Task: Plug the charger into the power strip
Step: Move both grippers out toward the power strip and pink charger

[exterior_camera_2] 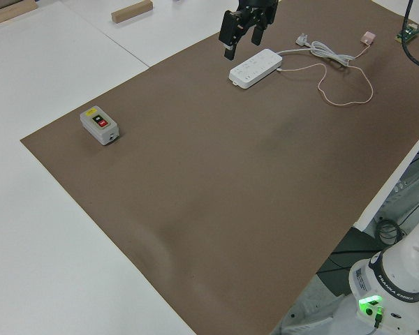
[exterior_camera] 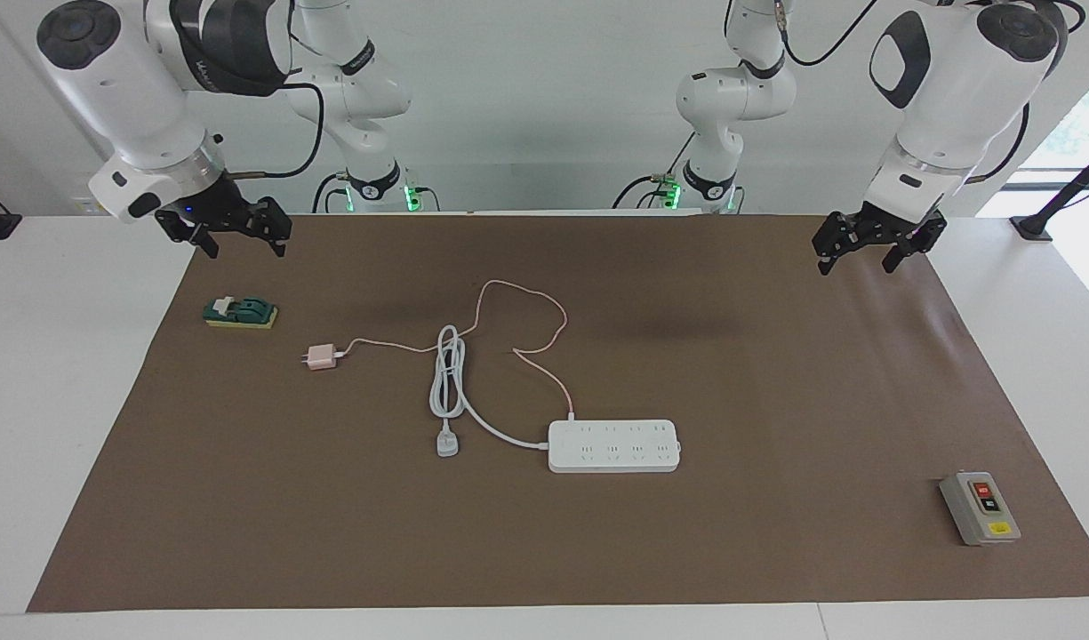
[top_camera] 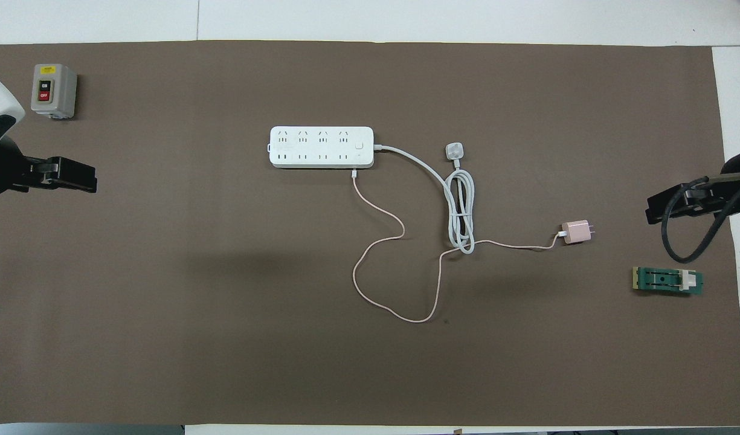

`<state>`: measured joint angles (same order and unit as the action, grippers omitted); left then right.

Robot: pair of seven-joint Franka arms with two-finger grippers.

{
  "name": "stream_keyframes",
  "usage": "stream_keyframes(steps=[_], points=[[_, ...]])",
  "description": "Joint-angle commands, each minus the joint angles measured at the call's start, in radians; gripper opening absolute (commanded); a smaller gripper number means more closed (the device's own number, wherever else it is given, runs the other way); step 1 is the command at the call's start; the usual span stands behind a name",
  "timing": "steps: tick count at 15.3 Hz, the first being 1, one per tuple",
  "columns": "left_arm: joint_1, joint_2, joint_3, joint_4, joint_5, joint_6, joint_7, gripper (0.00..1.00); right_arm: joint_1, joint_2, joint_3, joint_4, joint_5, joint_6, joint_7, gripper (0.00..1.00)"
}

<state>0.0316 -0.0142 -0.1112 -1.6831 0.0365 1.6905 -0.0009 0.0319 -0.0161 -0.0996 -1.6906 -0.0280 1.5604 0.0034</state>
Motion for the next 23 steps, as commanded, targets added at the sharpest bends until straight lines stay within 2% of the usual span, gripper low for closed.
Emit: stream_keyframes(steps=[1, 4, 5, 7, 9, 11, 13, 16, 17, 19, 23], points=[[-0.006, 0.000, 0.007, 0.036, 0.005, -0.032, 0.005, 1.00, -0.003, -0.013, 0.009, -0.017, 0.014, 0.029, 0.252, 1.00], [0.010, 0.013, 0.016, 0.110, -0.041, -0.135, 0.007, 1.00, 0.005, -0.013, 0.015, -0.043, 0.020, 0.062, 0.553, 1.00], [0.013, 0.029, 0.018, 0.135, -0.046, -0.158, 0.013, 1.00, 0.003, -0.012, 0.012, -0.058, 0.069, 0.070, 0.613, 1.00], [0.019, 0.042, 0.018, 0.181, -0.064, -0.219, 0.006, 1.00, -0.007, 0.034, 0.011, -0.064, 0.152, 0.090, 0.805, 1.00], [0.023, 0.037, 0.018, 0.186, -0.159, -0.232, -0.036, 1.00, -0.004, 0.080, 0.012, -0.069, 0.171, 0.125, 0.947, 1.00], [0.022, 0.042, 0.018, 0.203, -0.229, -0.221, -0.123, 1.00, -0.016, 0.126, 0.012, -0.093, 0.230, 0.162, 0.975, 1.00], [0.022, 0.063, 0.018, 0.201, -0.340, -0.210, -0.151, 1.00, -0.056, 0.160, 0.011, -0.148, 0.285, 0.254, 0.974, 1.00], [0.005, 0.077, 0.010, 0.195, -0.394, -0.145, -0.148, 1.00, -0.063, 0.168, 0.011, -0.262, 0.362, 0.387, 0.974, 1.00], [0.001, 0.094, 0.005, 0.189, -0.438, -0.126, -0.140, 1.00, -0.081, 0.204, 0.009, -0.264, 0.405, 0.408, 0.971, 1.00], [-0.009, 0.121, 0.007, 0.171, -0.600, -0.123, -0.139, 1.00, -0.159, 0.283, 0.008, -0.239, 0.508, 0.408, 0.914, 1.00], [-0.033, 0.149, 0.004, 0.151, -0.792, -0.058, -0.133, 1.00, -0.173, 0.291, 0.008, -0.262, 0.526, 0.414, 0.888, 1.00]])
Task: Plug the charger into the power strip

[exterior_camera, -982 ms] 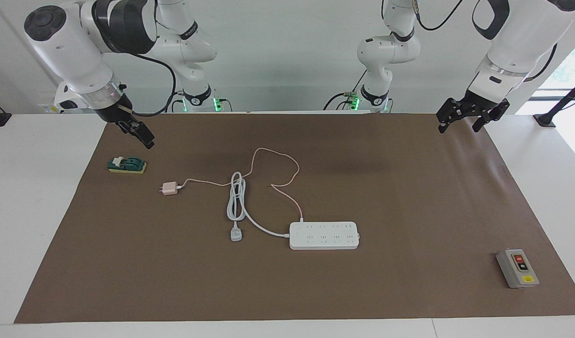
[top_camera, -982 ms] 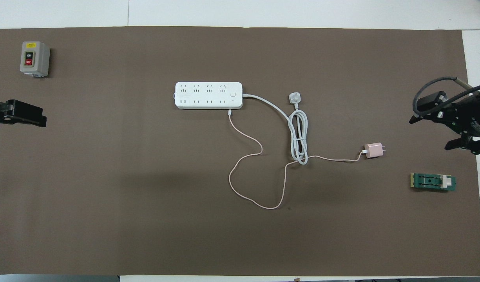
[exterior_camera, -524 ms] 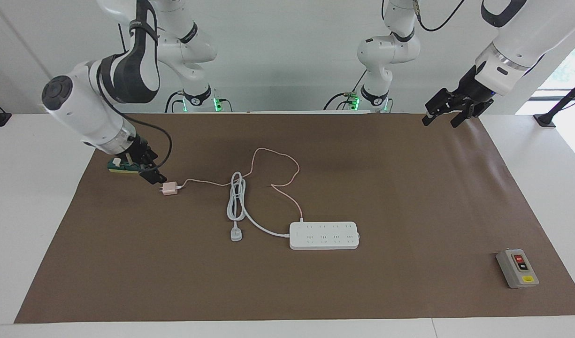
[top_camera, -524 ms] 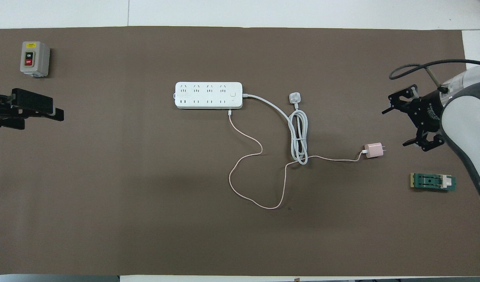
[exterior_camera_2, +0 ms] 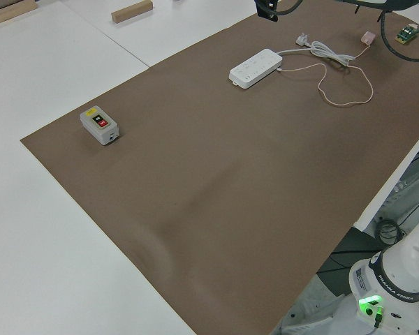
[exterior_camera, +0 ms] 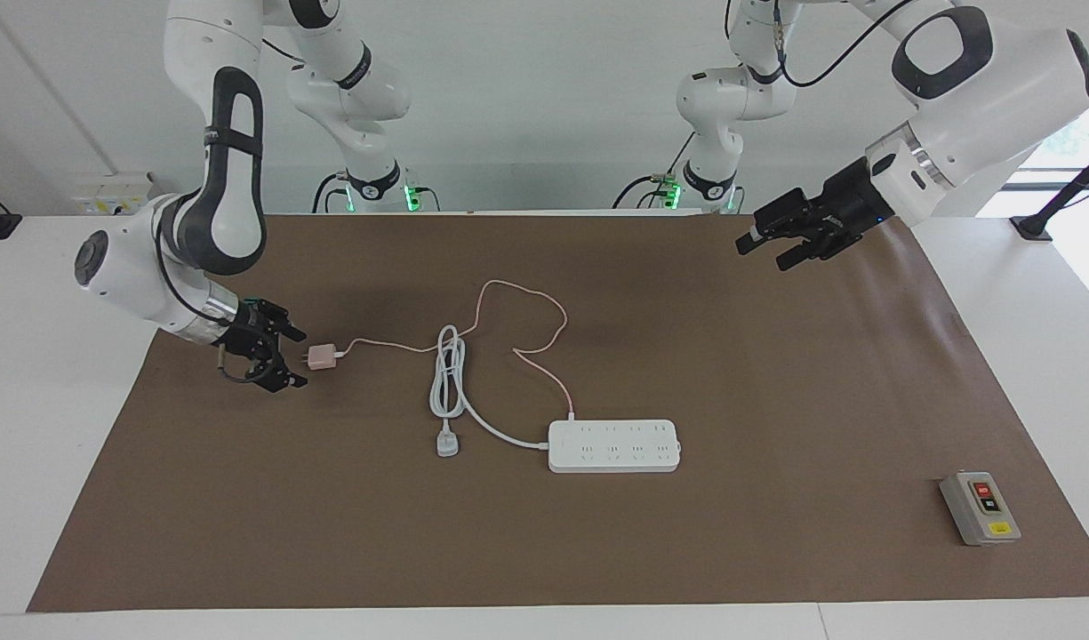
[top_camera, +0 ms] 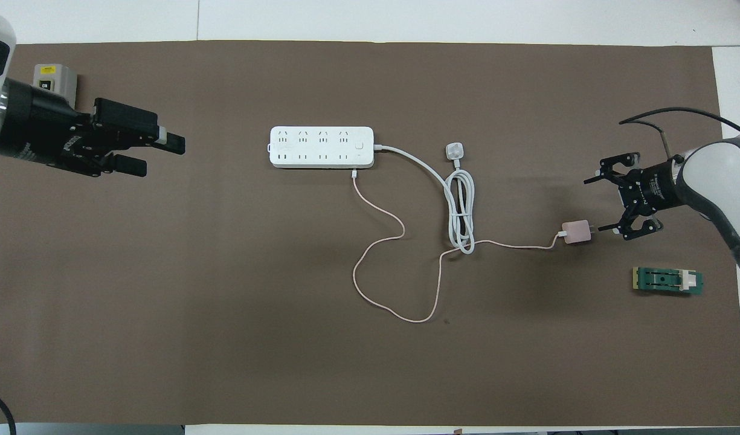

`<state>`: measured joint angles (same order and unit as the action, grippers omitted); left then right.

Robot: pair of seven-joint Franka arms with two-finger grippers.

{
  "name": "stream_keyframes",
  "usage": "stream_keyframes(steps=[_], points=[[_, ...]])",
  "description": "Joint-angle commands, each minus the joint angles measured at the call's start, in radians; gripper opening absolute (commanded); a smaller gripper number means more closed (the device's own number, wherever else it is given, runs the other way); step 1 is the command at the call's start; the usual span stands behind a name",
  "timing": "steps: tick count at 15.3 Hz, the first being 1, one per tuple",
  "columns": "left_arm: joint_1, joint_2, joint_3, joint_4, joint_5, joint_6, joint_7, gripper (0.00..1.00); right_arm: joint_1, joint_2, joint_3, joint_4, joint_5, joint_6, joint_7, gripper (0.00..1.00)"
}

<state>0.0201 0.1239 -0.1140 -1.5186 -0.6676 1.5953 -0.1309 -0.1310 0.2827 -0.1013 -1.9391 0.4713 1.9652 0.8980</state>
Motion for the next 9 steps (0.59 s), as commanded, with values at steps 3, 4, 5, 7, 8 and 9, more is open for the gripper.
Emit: stream_keyframes(steps=[3, 4, 5, 7, 8, 9], points=[[-0.022, 0.034, 0.008, -0.038, -0.297, 0.069, 0.085, 1.00, -0.027, -0.020, 0.009, -0.059, 0.038, -0.002, -0.028, 1.00], [-0.023, 0.040, 0.008, -0.063, -0.349, 0.084, 0.117, 1.00, -0.025, -0.022, 0.009, -0.064, 0.040, -0.006, -0.033, 1.00], [-0.032, 0.040, 0.008, -0.099, -0.398, 0.101, 0.146, 1.00, -0.028, -0.023, 0.009, -0.070, 0.040, -0.006, -0.048, 1.00], [-0.058, 0.030, 0.011, -0.216, -0.498, 0.170, 0.277, 1.00, -0.027, -0.030, 0.009, -0.107, 0.040, 0.020, -0.132, 1.00], [-0.066, 0.025, 0.011, -0.266, -0.533, 0.210, 0.356, 1.00, -0.022, -0.033, 0.009, -0.130, 0.040, 0.036, -0.157, 1.00], [-0.074, 0.023, 0.010, -0.300, -0.556, 0.236, 0.397, 1.00, -0.015, -0.042, 0.009, -0.161, 0.040, 0.050, -0.163, 1.00]])
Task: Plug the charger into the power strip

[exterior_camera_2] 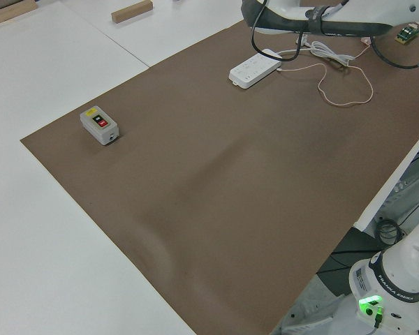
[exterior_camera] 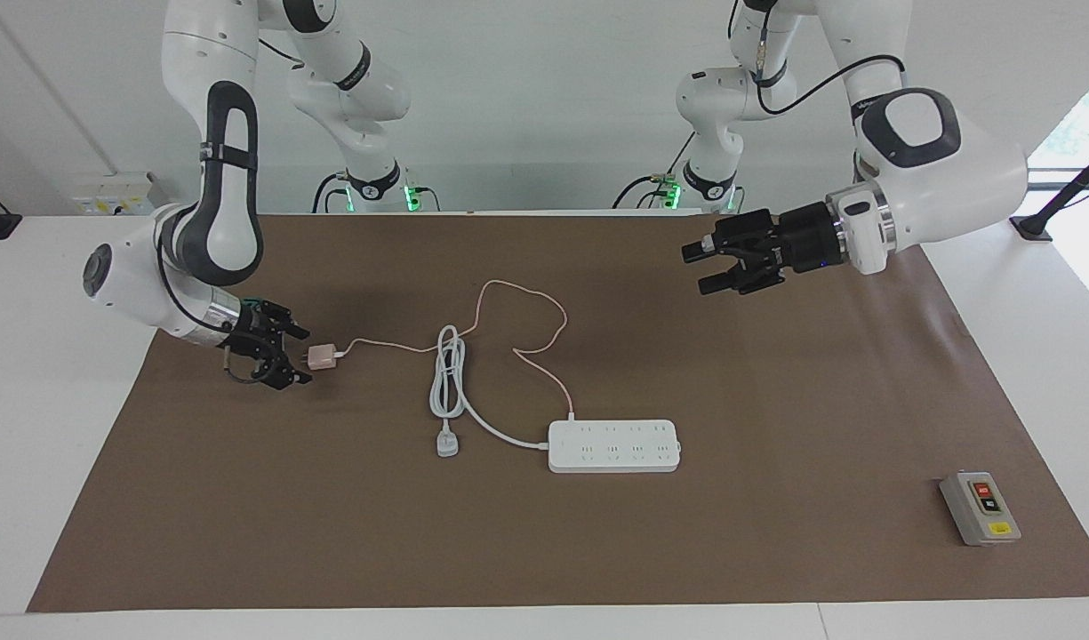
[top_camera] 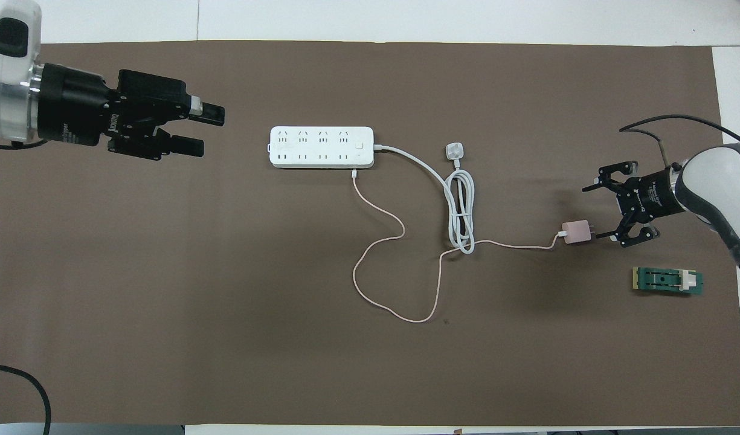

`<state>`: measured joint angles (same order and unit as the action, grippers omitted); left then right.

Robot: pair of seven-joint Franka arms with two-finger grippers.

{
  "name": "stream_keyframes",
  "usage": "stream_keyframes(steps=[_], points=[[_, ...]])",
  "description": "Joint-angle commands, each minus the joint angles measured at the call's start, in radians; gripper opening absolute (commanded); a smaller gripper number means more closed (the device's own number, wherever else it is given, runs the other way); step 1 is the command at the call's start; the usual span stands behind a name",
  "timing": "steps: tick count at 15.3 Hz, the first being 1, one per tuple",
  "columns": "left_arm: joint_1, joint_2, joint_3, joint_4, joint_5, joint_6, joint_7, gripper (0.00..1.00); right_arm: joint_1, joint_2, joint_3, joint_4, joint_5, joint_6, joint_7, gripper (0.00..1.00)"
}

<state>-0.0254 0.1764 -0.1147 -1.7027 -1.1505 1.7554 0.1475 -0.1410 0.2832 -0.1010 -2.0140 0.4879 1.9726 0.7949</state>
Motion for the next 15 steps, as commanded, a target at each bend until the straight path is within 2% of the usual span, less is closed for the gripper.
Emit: stream_keyframes(steps=[1, 4, 6, 9, 10, 11, 12, 13, 14, 15], points=[[-0.030, -0.029, 0.010, -0.136, -0.099, 0.079, 0.135, 1.00, -0.003, -0.051, 0.009, -0.112, 0.023, 0.052, -0.063, 1.00], [-0.034, -0.008, 0.010, -0.219, -0.266, 0.067, 0.280, 1.00, -0.003, -0.052, 0.009, -0.140, 0.058, 0.103, -0.059, 1.00], [-0.039, 0.015, 0.010, -0.227, -0.317, 0.049, 0.328, 1.00, -0.005, -0.052, 0.009, -0.140, 0.058, 0.104, -0.059, 1.00], [-0.086, 0.092, 0.013, -0.233, -0.467, -0.006, 0.459, 1.00, -0.008, -0.049, 0.009, -0.144, 0.058, 0.111, -0.063, 0.98], [-0.105, 0.115, 0.015, -0.233, -0.494, -0.014, 0.496, 1.00, -0.008, -0.048, 0.009, -0.146, 0.058, 0.114, -0.066, 0.76], [-0.113, 0.133, 0.015, -0.238, -0.498, -0.010, 0.523, 1.00, -0.008, -0.047, 0.009, -0.144, 0.060, 0.121, -0.063, 0.60], [-0.122, 0.146, 0.015, -0.238, -0.512, -0.005, 0.530, 1.00, -0.011, -0.045, 0.009, -0.140, 0.060, 0.130, -0.060, 0.37], [-0.134, 0.165, 0.015, -0.239, -0.540, -0.005, 0.537, 1.00, -0.008, -0.045, 0.009, -0.140, 0.070, 0.134, -0.059, 0.06], [-0.142, 0.182, 0.015, -0.241, -0.567, -0.007, 0.546, 1.00, -0.002, -0.045, 0.009, -0.141, 0.075, 0.138, -0.057, 0.00], [-0.148, 0.190, 0.014, -0.250, -0.598, -0.005, 0.546, 1.00, 0.003, -0.045, 0.009, -0.141, 0.075, 0.138, -0.056, 0.00]])
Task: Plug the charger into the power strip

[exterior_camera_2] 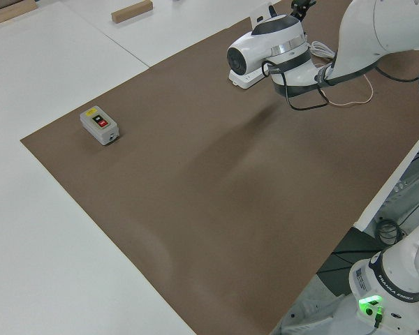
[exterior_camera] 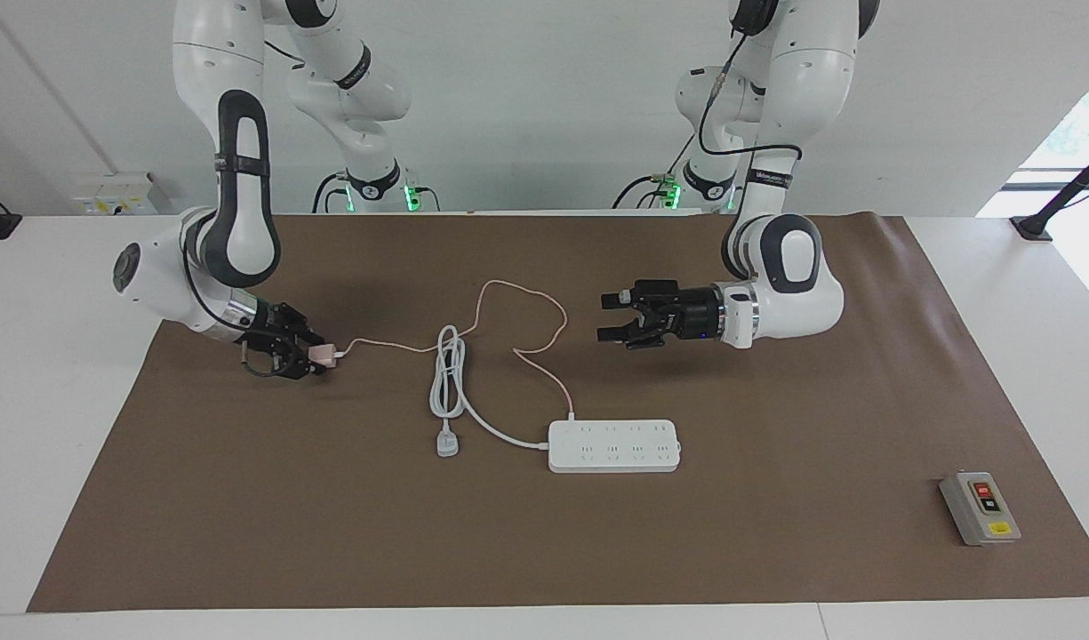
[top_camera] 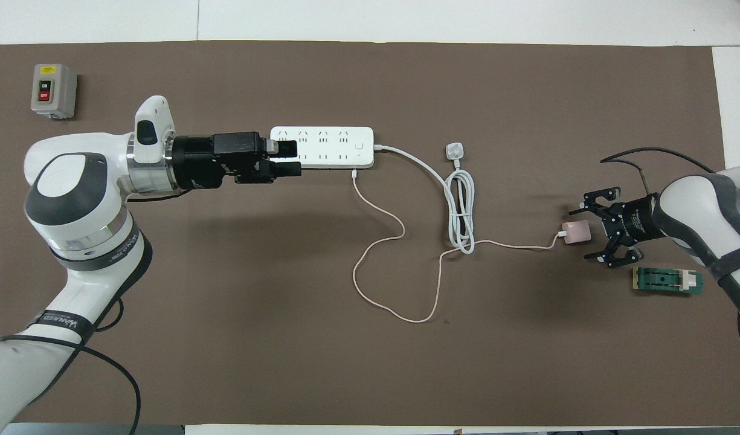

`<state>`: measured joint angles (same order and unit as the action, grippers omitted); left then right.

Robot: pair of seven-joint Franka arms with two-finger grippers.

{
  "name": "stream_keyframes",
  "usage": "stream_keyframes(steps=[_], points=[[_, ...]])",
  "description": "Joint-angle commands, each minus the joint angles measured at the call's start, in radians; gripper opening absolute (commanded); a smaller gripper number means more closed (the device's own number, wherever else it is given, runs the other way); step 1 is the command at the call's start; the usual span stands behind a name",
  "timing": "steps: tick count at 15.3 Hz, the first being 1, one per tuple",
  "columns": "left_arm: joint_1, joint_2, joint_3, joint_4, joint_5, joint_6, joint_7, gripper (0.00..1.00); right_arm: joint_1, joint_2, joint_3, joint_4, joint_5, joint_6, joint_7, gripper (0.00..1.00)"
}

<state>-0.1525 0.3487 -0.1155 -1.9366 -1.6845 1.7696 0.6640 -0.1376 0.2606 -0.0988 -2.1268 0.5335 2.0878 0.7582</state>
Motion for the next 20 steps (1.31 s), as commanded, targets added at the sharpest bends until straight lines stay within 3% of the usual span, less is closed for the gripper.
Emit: stream_keyframes(steps=[1, 5, 13, 20], points=[[-0.030, 0.022, 0.014, -0.022, -0.086, -0.021, 0.029, 1.00, 0.000, -0.023, 0.007, -0.025, 0.032, 0.023, -0.016, 0.00], [-0.042, 0.047, 0.016, -0.022, -0.124, -0.019, 0.058, 1.00, 0.019, -0.023, 0.010, -0.019, 0.051, 0.017, 0.026, 0.00], [-0.090, 0.076, 0.028, -0.018, -0.142, 0.111, 0.138, 1.00, 0.102, -0.040, 0.017, 0.129, 0.155, -0.113, 0.256, 0.00], [-0.091, 0.069, 0.028, -0.018, -0.142, 0.106, 0.143, 1.00, 0.314, -0.064, 0.018, 0.192, 0.218, -0.078, 0.544, 0.00]])
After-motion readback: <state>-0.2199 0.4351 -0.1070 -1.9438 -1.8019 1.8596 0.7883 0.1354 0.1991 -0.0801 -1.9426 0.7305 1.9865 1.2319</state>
